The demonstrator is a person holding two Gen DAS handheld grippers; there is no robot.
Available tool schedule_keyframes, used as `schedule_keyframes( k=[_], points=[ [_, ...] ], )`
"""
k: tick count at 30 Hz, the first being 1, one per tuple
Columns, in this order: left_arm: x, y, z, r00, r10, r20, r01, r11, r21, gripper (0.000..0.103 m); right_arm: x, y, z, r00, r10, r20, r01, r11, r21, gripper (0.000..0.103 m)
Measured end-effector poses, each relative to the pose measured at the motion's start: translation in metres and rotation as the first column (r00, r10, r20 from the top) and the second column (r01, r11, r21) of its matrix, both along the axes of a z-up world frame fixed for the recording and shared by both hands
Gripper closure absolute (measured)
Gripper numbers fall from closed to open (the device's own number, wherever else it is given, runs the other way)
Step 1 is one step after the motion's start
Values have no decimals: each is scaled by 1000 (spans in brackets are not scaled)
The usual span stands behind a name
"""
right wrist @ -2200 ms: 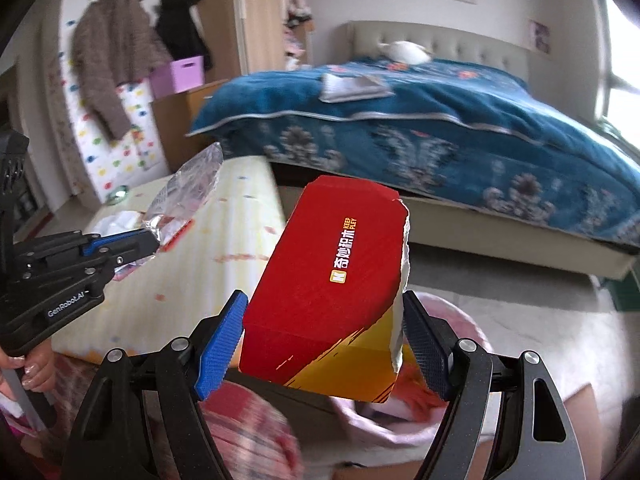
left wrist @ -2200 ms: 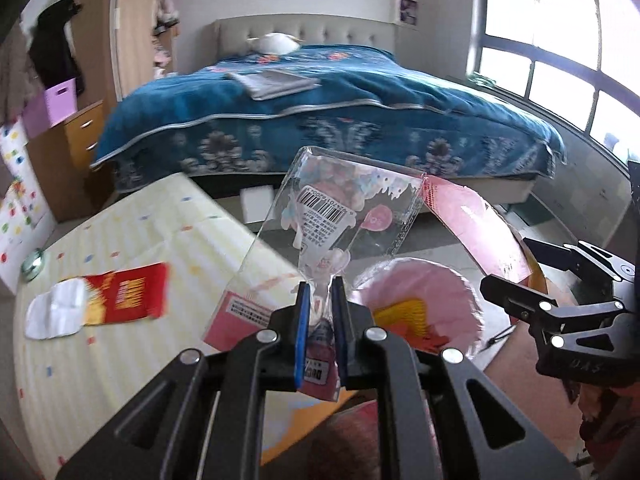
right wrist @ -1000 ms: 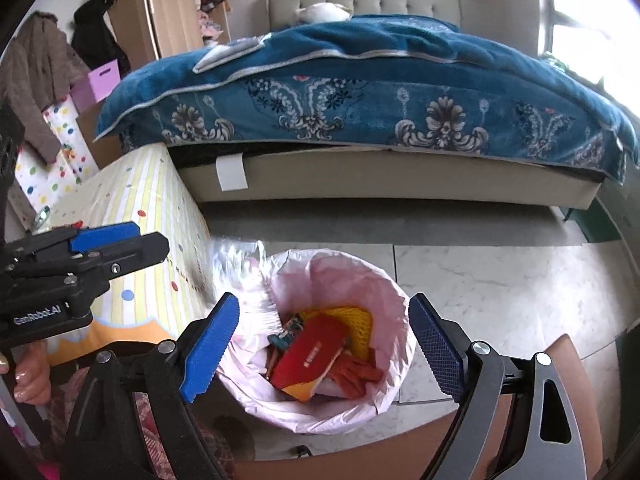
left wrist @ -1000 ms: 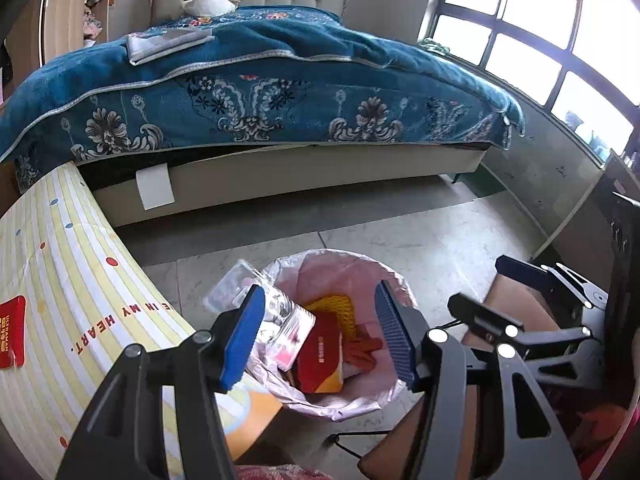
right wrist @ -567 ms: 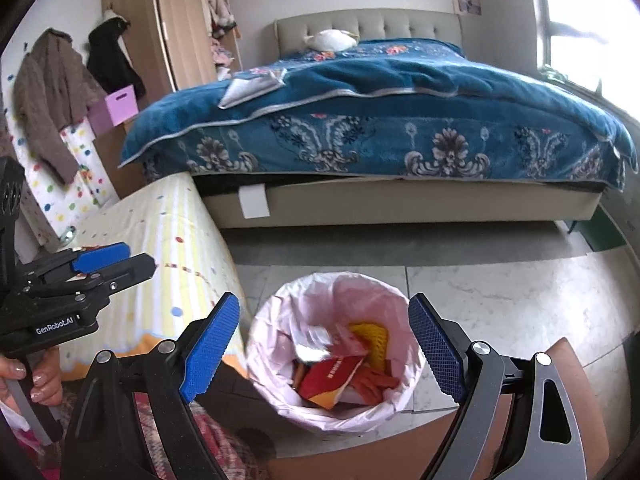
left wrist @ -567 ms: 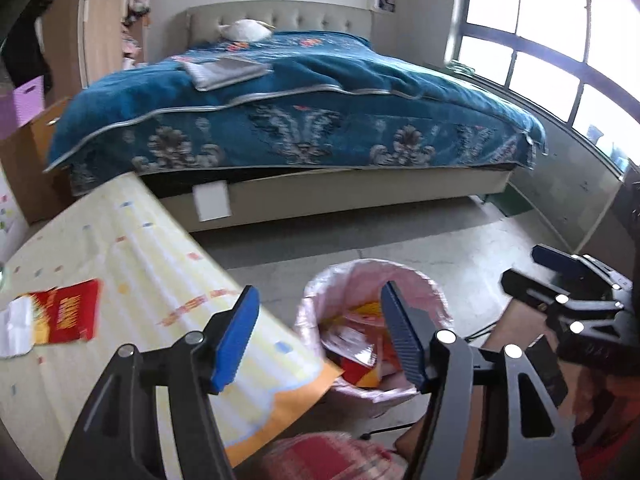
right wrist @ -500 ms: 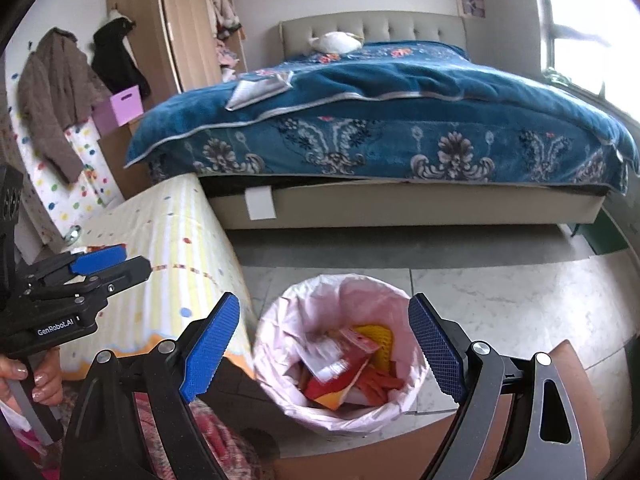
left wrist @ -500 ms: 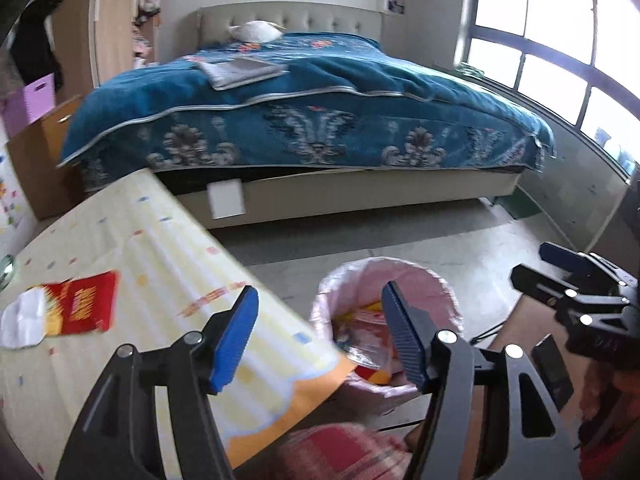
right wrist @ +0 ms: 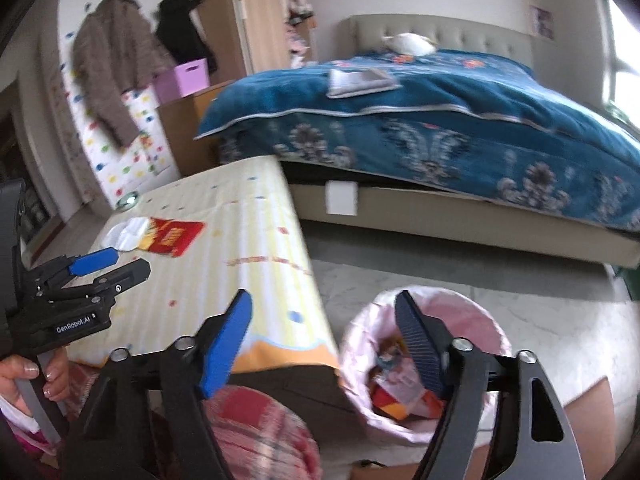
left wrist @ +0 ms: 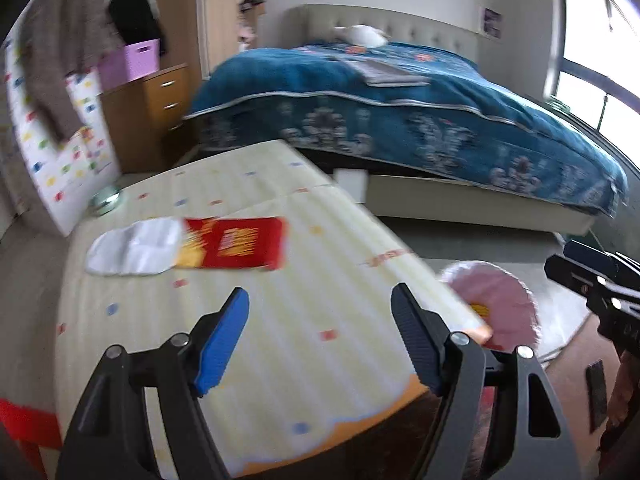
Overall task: Collect trash
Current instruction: 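Return to the table and grasp the white foam insole with the left gripper, then grasp the red Ultraman packet with the right gripper while the left lifts the insole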
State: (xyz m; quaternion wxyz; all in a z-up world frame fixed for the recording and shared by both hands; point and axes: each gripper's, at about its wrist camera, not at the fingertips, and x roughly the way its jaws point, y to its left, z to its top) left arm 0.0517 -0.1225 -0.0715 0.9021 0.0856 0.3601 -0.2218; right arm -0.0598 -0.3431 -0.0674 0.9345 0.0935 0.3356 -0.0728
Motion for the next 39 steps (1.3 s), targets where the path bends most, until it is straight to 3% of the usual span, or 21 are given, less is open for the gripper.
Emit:
schedule_keyframes(
  k=[2, 4, 8, 17, 20, 26, 31, 33, 37, 39],
  points=[
    [8, 23, -2, 998, 60, -1, -60, 998, 11, 31, 20, 19, -1, 999, 52, -7, -52, 999, 0, 53],
    [17, 44, -4, 993, 114, -5, -114, 993, 13, 31, 30, 29, -1, 997, 78, -10, -78, 997, 3, 56],
    [36, 86, -8, 975, 222, -14, -222, 975, 13, 25, 66, 62, -5, 987, 154, -33, -155, 988, -9, 56],
    [99, 136, -30, 932, 356, -71, -355, 935, 28, 24, 143, 124, -22, 963, 254, -94, -260, 965, -48, 55],
    [119, 137, -38, 928, 362, -91, -361, 932, 32, 25, 169, 133, -32, 956, 272, -112, -280, 958, -58, 55],
    [159, 133, -52, 932, 333, -143, -333, 943, 23, 38, 215, 141, -47, 943, 301, -139, -311, 948, -60, 55],
    [182, 126, -62, 940, 295, -174, -293, 955, 38, 40, 248, 143, -56, 938, 313, -149, -322, 946, -42, 54],
    [185, 122, -62, 949, 274, -158, -271, 962, 43, 54, 260, 143, -60, 936, 313, -158, -323, 946, -39, 54],
    [182, 122, -62, 953, 273, -134, -267, 962, 59, 68, 276, 145, -69, 928, 320, -192, -331, 943, -24, 56],
    [180, 124, -61, 951, 281, -125, -274, 959, 70, 95, 271, 149, -67, 923, 327, -204, -343, 938, -51, 63]
  ],
)
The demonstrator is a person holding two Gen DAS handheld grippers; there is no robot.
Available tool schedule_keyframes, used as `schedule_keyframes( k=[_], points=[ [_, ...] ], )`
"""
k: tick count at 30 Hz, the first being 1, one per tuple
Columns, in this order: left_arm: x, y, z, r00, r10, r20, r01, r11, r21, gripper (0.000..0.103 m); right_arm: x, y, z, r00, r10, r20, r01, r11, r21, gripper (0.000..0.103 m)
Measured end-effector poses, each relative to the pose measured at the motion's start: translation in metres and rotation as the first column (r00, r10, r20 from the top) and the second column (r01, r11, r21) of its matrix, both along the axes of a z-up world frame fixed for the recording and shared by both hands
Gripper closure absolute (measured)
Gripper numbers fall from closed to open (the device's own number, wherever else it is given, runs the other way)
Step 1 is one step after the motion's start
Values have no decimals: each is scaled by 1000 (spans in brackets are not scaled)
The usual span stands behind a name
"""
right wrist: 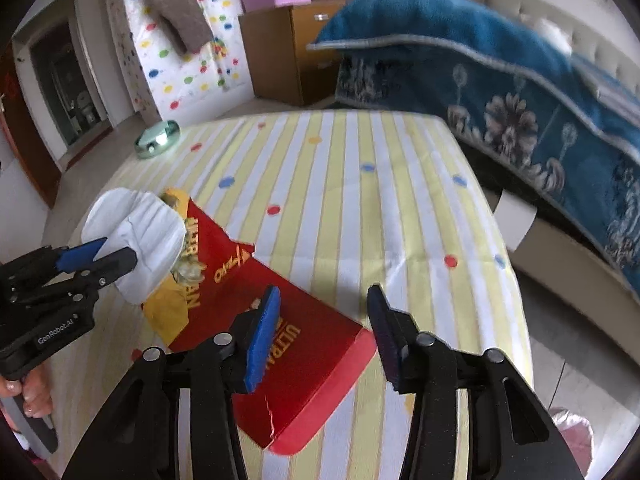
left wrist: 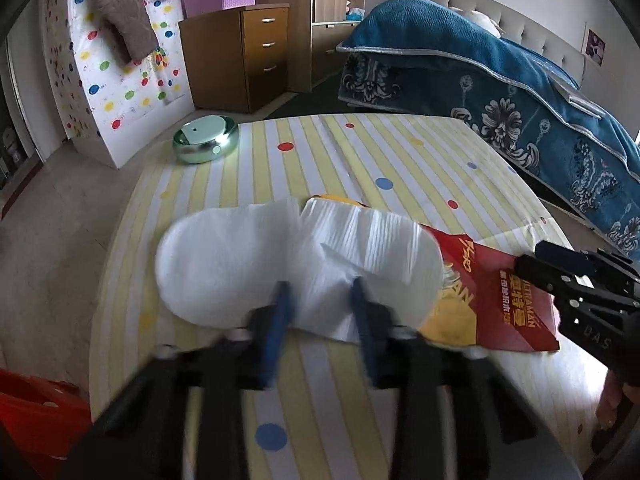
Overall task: Collect trash
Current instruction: 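Grasp the red Ultraman packet with the right gripper while the left lifts the insole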
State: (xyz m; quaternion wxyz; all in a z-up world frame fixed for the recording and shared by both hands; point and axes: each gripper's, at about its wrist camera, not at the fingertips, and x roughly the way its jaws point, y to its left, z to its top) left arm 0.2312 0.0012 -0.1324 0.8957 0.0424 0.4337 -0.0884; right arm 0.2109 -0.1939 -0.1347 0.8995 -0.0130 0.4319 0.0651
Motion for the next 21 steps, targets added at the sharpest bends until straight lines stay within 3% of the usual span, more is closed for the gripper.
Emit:
schedule_keyframes(
  k=[2, 5, 17, 21],
  points=[
    [-5, 3, -1, 1000, 3, -10, -3, 1000, 0, 102, -5, -1, 0, 1000, 14, -6, -14, 1000, 1, 73],
    [-22, 2, 0, 1000, -23, -12, 23, 1000, -2, 102, -22, -2, 1, 999, 38, -21, -37, 999, 9, 79],
    [-128, 1, 4, 991, -107, -80, 105, 994, -26, 102, -135, 1, 4, 993, 98, -72, -97, 995, 23, 81],
    [-146, 10, 19, 997, -74, -27, 73, 997, -24, 102, -159, -2, 5, 994, 90, -70, -88, 996, 26, 80]
  ],
)
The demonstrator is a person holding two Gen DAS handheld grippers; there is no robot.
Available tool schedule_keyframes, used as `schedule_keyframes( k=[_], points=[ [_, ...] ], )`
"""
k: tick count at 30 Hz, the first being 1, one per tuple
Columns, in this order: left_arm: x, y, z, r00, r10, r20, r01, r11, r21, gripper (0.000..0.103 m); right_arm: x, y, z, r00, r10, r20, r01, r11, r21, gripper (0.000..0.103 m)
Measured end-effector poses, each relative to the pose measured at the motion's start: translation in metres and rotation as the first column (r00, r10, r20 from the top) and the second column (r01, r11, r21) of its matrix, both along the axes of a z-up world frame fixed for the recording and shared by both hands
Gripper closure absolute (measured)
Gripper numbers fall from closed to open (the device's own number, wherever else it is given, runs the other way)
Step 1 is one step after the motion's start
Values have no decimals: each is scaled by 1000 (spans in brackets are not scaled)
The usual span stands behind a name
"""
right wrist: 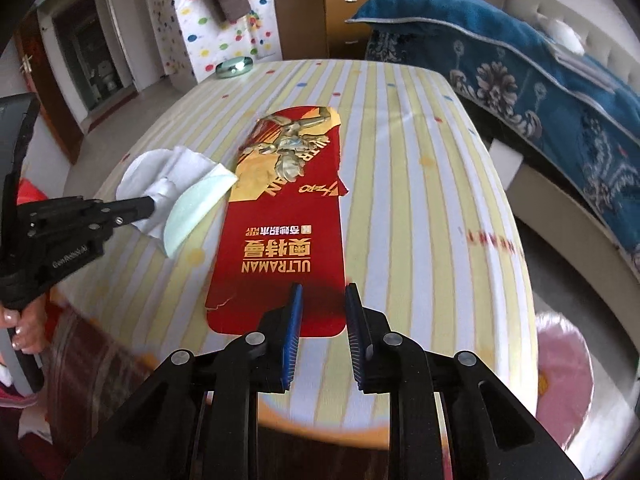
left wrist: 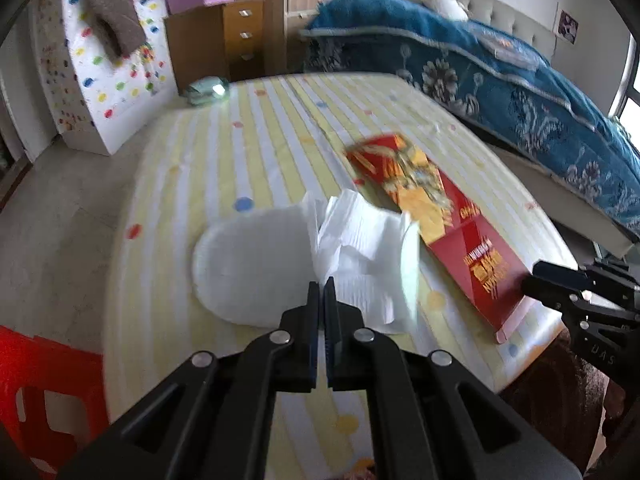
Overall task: Collect trash
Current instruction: 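Grasp the red Ultraman packet with the right gripper while the left lifts the insole, then carry insole and packet over the pink bin and open both grippers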
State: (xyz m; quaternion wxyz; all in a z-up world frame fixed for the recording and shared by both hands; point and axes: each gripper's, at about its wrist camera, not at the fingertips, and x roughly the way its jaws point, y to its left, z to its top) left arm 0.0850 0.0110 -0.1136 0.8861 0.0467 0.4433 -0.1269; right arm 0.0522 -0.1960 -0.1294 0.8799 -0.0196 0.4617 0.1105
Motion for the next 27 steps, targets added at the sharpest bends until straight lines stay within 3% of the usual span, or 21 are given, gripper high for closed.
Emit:
schedule_keyframes(
  k=[3, 5, 8, 21, 22, 24, 27],
  points=[
    [-8, 11, 25, 997, 44, 67, -42, 999, -28, 103, -9, -2, 6, 999, -24, 23, 24, 1000, 4, 74],
    [-12, 17, 42, 991, 63, 115, -58, 997, -45, 103, -9, 3, 13, 999, -30, 45, 29, 999, 25, 44],
    [-18, 22, 63, 983, 77, 165, -67, 996, -65, 103, 0, 12, 14, 998, -11, 65, 9, 999, 37, 16],
    [-16, 30, 58, 984, 101, 149, -90, 992, -84, 102, 43, 48, -8, 1000, 18, 5, -18, 999, -28, 12],
    [-17, 30, 57, 984, 102, 149, -90, 992, -84, 103, 43, 48, -7, 1000, 20, 6, -20, 999, -28, 13],
    [-17, 29, 57, 984, 100, 149, -88, 993, -82, 103, 40, 47, -5, 1000, 17, 13, -17, 1000, -25, 24],
    [-19, 28, 56, 984, 94, 148, -83, 993, -79, 103, 29, 44, -7, 999, 7, 34, -6, 1000, -15, 24]
  ],
)
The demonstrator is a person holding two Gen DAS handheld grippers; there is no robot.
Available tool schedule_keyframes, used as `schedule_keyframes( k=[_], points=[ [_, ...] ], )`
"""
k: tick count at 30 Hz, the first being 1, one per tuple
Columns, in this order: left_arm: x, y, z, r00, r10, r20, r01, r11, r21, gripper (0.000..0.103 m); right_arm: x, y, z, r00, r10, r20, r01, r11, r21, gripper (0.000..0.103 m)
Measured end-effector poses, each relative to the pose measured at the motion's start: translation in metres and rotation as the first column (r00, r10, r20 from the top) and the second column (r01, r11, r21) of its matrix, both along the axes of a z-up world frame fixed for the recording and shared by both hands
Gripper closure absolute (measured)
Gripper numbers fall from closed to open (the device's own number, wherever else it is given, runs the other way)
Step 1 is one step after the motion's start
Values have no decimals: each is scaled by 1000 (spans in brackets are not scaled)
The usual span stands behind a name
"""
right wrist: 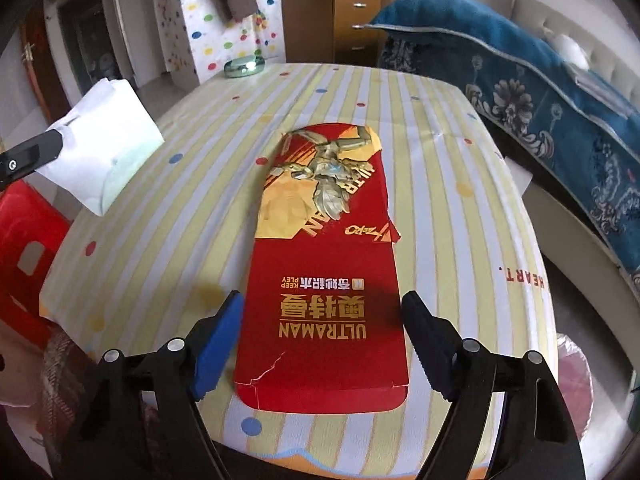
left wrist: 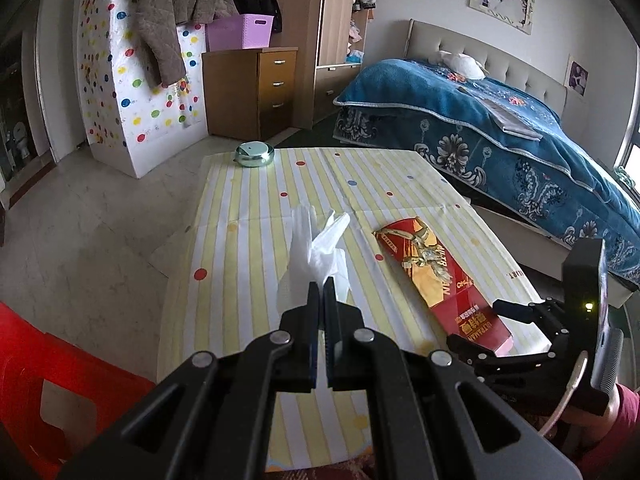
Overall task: Collect trash
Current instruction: 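Carry insole and packet over the pink bin and open both grippers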
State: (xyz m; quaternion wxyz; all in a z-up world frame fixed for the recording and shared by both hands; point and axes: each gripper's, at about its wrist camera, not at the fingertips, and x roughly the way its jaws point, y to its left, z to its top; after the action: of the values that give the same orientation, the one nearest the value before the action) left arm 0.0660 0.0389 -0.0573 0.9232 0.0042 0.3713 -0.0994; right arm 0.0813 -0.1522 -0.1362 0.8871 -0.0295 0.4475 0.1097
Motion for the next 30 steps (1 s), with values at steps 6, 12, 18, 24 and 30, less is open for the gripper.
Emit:
schedule_keyframes(
  k=[6, 12, 18, 24, 30],
  points=[
    [-5, -13, 4, 999, -46, 11, 46, 999, 2, 103, -23, -21, 15, 995, -40, 92, 38, 999, 26, 25],
    [-11, -54, 11, 986, -163, 25, 163, 986, -20, 103, -50, -56, 40, 979, -134, 152, 125, 990, 64, 25],
    [-21, -118, 18, 944, -327, 51, 328, 945, -13, 102, -88, -96, 65, 949, -249, 195, 237, 968, 83, 24],
    [-32, -193, 19, 873, -484, 60, 486, 874, -21, 103, -129, -145, 80, 901, -379, 210, 372, 925, 74, 24],
    [-56, -265, 11, 785, -617, 55, 619, 785, -18, 102, -167, -189, 81, 843, -500, 197, 503, 864, 40, 24]
  ],
)
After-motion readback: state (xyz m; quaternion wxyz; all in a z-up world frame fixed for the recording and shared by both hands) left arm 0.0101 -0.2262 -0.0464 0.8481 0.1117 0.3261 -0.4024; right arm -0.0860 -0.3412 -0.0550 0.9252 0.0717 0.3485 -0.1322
